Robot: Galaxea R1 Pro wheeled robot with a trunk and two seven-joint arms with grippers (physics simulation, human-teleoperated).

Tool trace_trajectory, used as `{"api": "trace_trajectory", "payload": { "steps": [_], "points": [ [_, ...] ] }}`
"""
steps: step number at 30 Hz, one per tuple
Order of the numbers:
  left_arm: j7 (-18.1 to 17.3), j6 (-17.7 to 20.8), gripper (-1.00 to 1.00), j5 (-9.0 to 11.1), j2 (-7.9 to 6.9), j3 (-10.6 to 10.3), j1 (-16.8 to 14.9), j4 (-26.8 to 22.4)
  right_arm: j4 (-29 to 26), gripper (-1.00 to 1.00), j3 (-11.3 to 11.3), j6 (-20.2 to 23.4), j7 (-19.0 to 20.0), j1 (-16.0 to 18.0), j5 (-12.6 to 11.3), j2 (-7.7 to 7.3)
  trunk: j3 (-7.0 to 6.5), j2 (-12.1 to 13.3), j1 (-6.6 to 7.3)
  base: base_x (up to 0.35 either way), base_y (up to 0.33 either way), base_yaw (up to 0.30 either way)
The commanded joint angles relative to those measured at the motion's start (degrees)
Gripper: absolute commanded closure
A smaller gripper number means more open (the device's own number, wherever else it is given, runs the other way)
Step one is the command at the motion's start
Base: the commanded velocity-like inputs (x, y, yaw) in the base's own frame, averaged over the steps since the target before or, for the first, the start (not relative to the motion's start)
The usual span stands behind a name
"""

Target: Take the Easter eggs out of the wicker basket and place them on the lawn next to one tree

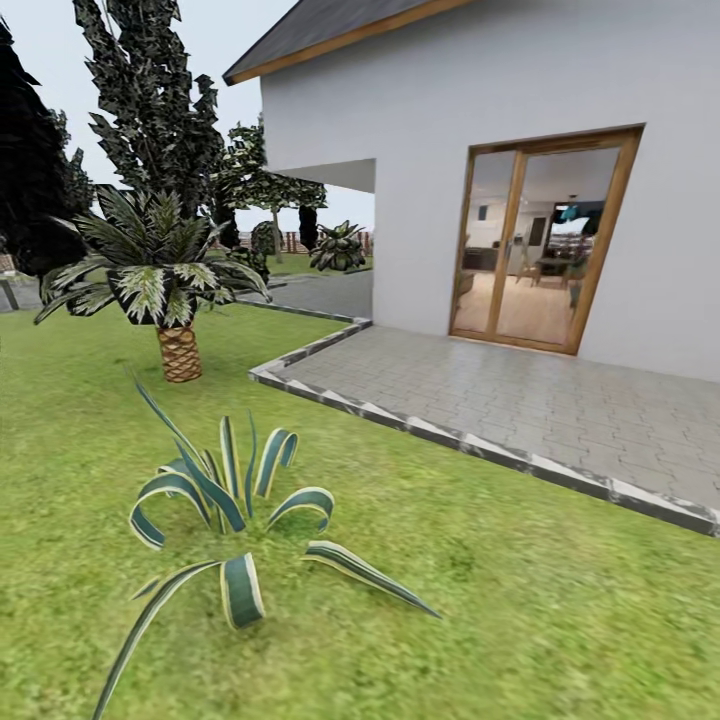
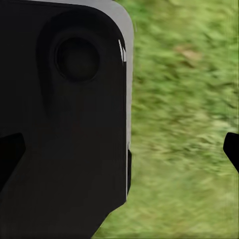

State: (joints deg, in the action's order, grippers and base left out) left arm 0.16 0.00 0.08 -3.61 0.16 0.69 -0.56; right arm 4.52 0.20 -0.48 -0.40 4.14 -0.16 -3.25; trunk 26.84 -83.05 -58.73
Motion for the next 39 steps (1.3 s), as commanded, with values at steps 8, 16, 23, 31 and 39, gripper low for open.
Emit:
{"api": "trace_trajectory", "payload": {
  "steps": [8,16,23,31,39],
  "points": [
    [0.02,0.0,-1.0,0.01,0.0,0.01,0.02,-0.06,0.14,-1.0,0.0,-0.05,-0.04,0.08,-0.01,0.0,0.04,-0.03,0.0,0.0,0.326,0.0],
    [0.02,0.0,-1.0,0.01,0.0,0.01,0.02,-0.07,0.14,-1.0,0.03,-0.05,-0.04,0.08,-0.01,0.0,0.04,-0.03,0.0,0.0,0.326,0.0],
    [0.02,0.0,-1.0,0.01,0.0,0.01,0.02,-0.09,0.14,-1.0,0.05,-0.05,-0.04,0.08,-0.01,0.0,0.04,-0.03,0.0,0.011,0.326,0.0],
    [0.02,0.0,-1.0,0.01,0.0,0.01,0.02,-0.13,0.14,-1.0,0.06,-0.05,-0.04,0.08,-0.01,0.0,0.04,-0.03,0.0,0.097,0.325,0.0],
    [0.02,0.0,-1.0,0.01,0.0,0.01,0.02,-0.09,0.14,-1.0,0.06,-0.05,-0.04,0.08,-0.01,0.0,0.04,-0.03,0.0,0.126,0.303,0.0]
  ]
}}
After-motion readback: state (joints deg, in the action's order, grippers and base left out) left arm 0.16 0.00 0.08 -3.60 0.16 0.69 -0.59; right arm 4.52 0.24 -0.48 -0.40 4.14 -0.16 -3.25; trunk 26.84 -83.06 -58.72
